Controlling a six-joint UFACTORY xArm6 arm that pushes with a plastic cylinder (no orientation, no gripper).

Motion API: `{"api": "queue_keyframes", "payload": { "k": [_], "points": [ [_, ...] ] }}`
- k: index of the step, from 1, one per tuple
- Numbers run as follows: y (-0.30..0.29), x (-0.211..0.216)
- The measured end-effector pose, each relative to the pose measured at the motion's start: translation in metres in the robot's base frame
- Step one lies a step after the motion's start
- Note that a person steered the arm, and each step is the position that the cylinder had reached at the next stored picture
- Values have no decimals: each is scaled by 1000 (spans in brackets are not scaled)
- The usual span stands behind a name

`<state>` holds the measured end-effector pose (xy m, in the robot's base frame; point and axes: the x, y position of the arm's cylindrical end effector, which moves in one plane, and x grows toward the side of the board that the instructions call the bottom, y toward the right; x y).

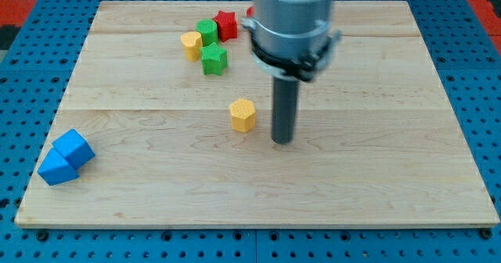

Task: Move the yellow hexagon towards the group of blocks

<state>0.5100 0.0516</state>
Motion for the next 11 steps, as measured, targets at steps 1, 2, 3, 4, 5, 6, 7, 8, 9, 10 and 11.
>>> {"api": "queue_keyframes", "payload": {
  "k": [1, 2, 3, 4, 5, 6, 7, 8, 9, 10, 11],
  "points": [
    [-39, -18],
    [-53, -57],
    [-76, -75],
    [-96, -54],
    [-129, -77],
    [-109, -85],
    [-76, -86],
    [-73, -129],
    [-68, -157],
    [-62, -165],
    [-54, -165]
  ]
}}
